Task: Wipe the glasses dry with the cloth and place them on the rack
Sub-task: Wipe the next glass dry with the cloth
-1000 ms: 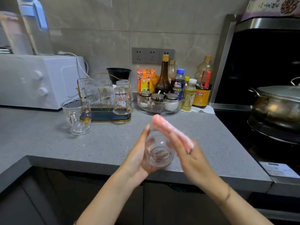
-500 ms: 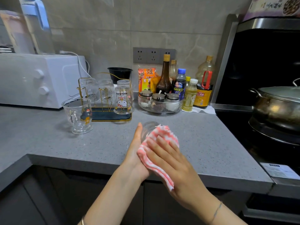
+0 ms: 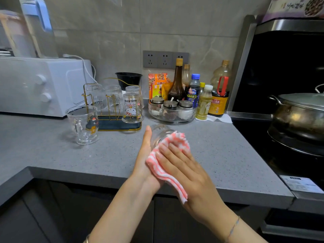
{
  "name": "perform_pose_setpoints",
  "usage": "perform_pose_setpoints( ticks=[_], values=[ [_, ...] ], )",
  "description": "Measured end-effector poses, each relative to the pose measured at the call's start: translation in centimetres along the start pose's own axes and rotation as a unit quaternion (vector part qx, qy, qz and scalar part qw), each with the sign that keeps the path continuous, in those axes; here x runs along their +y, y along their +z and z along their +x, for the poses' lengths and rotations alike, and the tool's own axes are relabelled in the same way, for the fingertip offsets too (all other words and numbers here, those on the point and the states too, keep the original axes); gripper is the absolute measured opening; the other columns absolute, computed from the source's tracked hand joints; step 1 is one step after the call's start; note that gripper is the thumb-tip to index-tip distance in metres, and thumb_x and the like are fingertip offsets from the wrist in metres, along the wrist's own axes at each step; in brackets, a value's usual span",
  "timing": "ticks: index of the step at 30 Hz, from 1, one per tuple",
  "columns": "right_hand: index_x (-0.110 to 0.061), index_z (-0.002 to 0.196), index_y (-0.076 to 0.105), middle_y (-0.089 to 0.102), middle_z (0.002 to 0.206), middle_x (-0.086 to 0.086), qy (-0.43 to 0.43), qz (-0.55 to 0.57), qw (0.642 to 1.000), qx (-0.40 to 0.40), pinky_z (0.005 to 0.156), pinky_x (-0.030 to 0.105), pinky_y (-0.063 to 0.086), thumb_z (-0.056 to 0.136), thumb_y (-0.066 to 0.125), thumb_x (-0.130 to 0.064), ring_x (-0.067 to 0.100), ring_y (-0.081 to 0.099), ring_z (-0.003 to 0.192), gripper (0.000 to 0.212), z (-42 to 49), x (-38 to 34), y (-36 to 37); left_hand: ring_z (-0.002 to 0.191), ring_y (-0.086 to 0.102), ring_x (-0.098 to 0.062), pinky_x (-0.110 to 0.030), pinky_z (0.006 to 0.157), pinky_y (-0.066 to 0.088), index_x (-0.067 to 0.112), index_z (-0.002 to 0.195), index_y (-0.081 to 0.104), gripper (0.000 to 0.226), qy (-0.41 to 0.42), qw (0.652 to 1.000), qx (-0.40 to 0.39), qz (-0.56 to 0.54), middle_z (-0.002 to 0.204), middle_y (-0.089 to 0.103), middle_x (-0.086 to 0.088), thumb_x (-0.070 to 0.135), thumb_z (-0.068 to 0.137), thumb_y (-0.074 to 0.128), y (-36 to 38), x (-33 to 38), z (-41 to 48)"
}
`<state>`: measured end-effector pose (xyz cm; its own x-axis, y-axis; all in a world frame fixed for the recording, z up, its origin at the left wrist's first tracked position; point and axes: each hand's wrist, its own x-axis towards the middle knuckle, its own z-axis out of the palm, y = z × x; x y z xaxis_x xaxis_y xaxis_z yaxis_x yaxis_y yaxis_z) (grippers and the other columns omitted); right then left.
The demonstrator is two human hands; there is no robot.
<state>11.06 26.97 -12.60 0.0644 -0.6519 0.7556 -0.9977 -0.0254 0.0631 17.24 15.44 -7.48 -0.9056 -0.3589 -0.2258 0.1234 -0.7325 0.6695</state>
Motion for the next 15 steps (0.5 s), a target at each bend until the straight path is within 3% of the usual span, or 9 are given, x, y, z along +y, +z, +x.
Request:
perform_pose_setpoints(
  ticks=[3, 5, 7, 8, 10, 11, 13, 15],
  values=[
    [-0.005, 0.141, 0.04, 0.036, 0.15, 0.008, 0.006, -0.02, 1.0, 0.019, 0.118, 0.036, 0.02, 0.094, 0.041, -0.009, 0.02, 0.027, 0.144, 0.048, 0.3, 0.3, -0.3, 0.063, 0.073, -0.025, -0.038, 0.07, 0.054, -0.001, 0.079, 0.074, 0.078, 0.001, 0.999, -0.035, 0.001, 0.076, 0.073, -0.018, 0.066, 0.089, 0.038, -0.5, -0.6, 0.5],
    [-0.004, 0.14, 0.041, 0.037, 0.15, 0.008, 0.016, -0.033, 0.999, 0.033, 0.118, 0.037, 0.022, 0.092, 0.043, -0.006, 0.021, 0.028, 0.144, 0.049, 0.2, 0.6, -0.5, 0.068, 0.074, -0.022, -0.03, 0.061, 0.059, 0.002, 0.091, 0.071, 0.07, 0.012, 0.999, -0.039, 0.008, 0.08, 0.075, -0.014, 0.064, 0.089, 0.04, -0.9, -1.3, 0.6],
    [-0.009, 0.141, 0.043, 0.037, 0.151, 0.005, 0.065, 0.035, 0.997, 0.035, 0.115, 0.034, 0.029, 0.096, 0.044, -0.012, 0.018, 0.034, 0.141, 0.044, 0.1, 0.5, -1.1, 0.085, 0.074, -0.022, -0.031, 0.069, 0.058, 0.007, 0.112, 0.067, 0.071, 0.043, 0.997, -0.006, 0.066, 0.099, 0.075, -0.014, 0.069, 0.084, 0.047, -1.6, -2.0, 0.4],
    [-0.015, 0.14, 0.045, 0.041, 0.15, 0.0, 0.116, 0.11, 0.986, 0.036, 0.109, 0.032, 0.038, 0.1, 0.041, -0.018, 0.016, 0.045, 0.134, 0.041, 0.2, 0.1, -1.7, 0.096, 0.072, -0.025, -0.034, 0.074, 0.057, 0.01, 0.124, 0.061, 0.081, 0.058, 0.993, 0.023, 0.104, 0.111, 0.072, -0.015, 0.076, 0.076, 0.055, -1.9, -2.3, 0.2],
    [-0.029, 0.135, 0.051, 0.055, 0.137, -0.011, 0.232, 0.288, 0.928, 0.04, 0.081, 0.027, 0.056, 0.102, 0.037, -0.029, 0.017, 0.069, 0.096, 0.036, 0.6, -0.6, -2.7, 0.1, 0.071, -0.026, -0.036, 0.074, 0.058, 0.016, 0.135, 0.049, 0.107, 0.09, 0.982, 0.072, 0.153, 0.121, 0.068, -0.012, 0.082, 0.054, 0.068, -2.7, -3.1, 0.0],
    [-0.032, 0.128, 0.056, 0.062, 0.127, -0.016, 0.296, 0.359, 0.884, 0.047, 0.073, 0.023, 0.056, 0.101, 0.037, -0.031, 0.017, 0.071, 0.088, 0.033, 0.5, -0.7, -2.9, 0.099, 0.072, -0.024, -0.036, 0.076, 0.059, 0.017, 0.136, 0.046, 0.112, 0.109, 0.977, 0.084, 0.165, 0.12, 0.069, -0.01, 0.082, 0.048, 0.071, -3.2, -3.4, -0.3],
    [-0.032, 0.11, 0.063, 0.071, 0.101, -0.023, 0.395, 0.419, 0.815, 0.071, 0.072, 0.009, 0.051, 0.099, 0.039, -0.027, 0.002, 0.07, 0.09, 0.027, 0.5, -0.2, -3.3, 0.1, 0.072, -0.024, -0.042, 0.086, 0.057, 0.017, 0.135, 0.047, 0.111, 0.125, 0.973, 0.078, 0.175, 0.118, 0.07, -0.008, 0.08, 0.048, 0.074, -4.4, -4.0, -0.6],
    [-0.03, 0.1, 0.064, 0.073, 0.084, -0.022, 0.434, 0.44, 0.781, 0.089, 0.065, 0.005, 0.049, 0.099, 0.039, -0.026, -0.005, 0.069, 0.082, 0.026, 0.5, 0.9, -3.7, 0.098, 0.072, -0.025, -0.045, 0.087, 0.056, 0.016, 0.131, 0.048, 0.091, 0.136, 0.974, 0.053, 0.171, 0.113, 0.073, -0.008, 0.068, 0.062, 0.076, -5.1, -4.3, -1.5]
  ],
)
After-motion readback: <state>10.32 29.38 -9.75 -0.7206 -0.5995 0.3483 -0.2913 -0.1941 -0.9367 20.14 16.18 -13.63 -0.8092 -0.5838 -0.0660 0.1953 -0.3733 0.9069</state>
